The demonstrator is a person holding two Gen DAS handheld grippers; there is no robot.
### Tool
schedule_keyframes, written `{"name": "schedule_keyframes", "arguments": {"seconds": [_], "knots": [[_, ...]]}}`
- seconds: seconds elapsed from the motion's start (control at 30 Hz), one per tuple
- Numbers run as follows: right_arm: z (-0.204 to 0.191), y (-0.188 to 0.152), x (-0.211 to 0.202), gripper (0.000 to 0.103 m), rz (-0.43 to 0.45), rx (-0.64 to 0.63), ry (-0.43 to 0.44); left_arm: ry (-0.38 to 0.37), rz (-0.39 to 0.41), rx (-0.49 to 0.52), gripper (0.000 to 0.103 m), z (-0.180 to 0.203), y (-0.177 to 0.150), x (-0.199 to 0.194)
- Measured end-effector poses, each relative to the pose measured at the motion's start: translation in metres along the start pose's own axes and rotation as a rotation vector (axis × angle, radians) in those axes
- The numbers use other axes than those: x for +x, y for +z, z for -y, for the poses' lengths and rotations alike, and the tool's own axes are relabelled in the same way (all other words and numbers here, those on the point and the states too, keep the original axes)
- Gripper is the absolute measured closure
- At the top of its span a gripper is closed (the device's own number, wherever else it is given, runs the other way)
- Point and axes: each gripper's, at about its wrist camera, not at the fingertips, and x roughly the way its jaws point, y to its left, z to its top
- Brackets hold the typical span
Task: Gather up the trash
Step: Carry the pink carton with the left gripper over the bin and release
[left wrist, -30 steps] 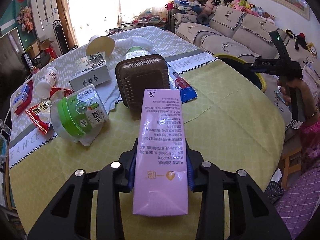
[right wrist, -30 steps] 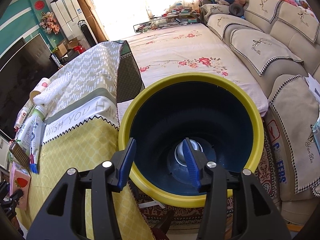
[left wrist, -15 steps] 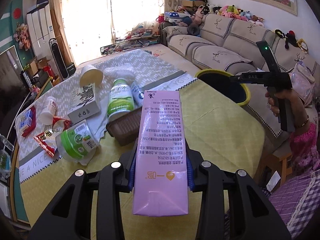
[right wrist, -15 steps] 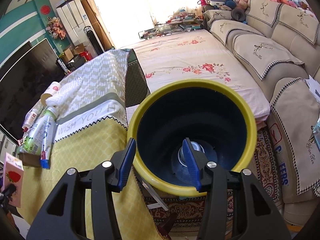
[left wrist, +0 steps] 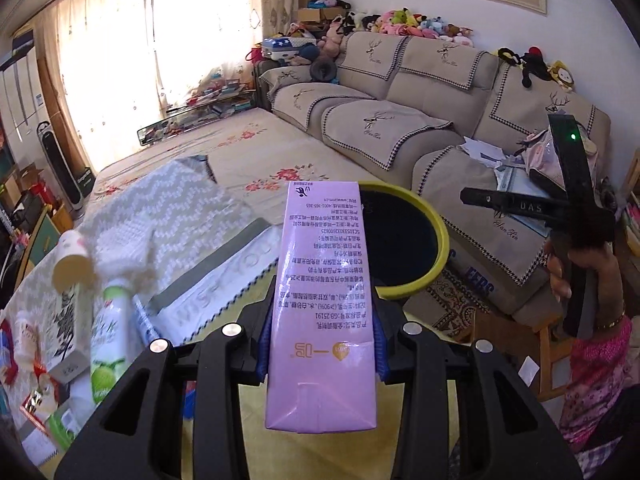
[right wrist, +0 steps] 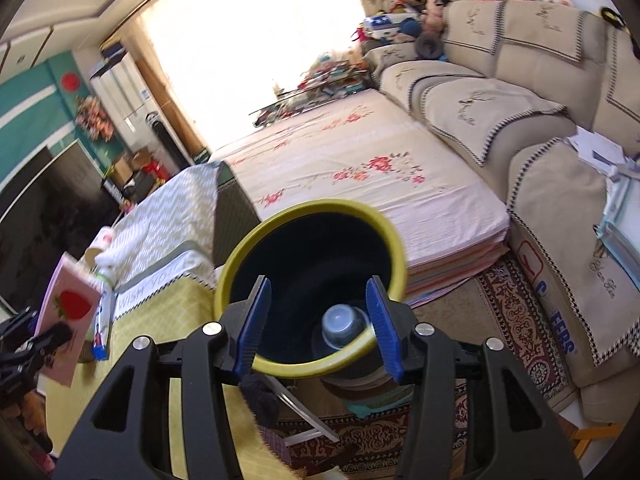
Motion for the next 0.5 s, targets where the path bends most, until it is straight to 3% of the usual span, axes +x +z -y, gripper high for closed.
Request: {"name": "schedule_keyframes", "arguments": {"seconds": [0.27,0.5], "knots": [[0.036,-0.002,-0.004,0.055,0.011,0.069,-0.012,-0.083,-0.077,0.056,0.065,0.049,0.060,0.088],[0.054,-0.002,-0.003,0.054,0.016,0.102,-0.026,-0.078,-0.149,0.077,0.065,0.071,0.074,0.156]]}}
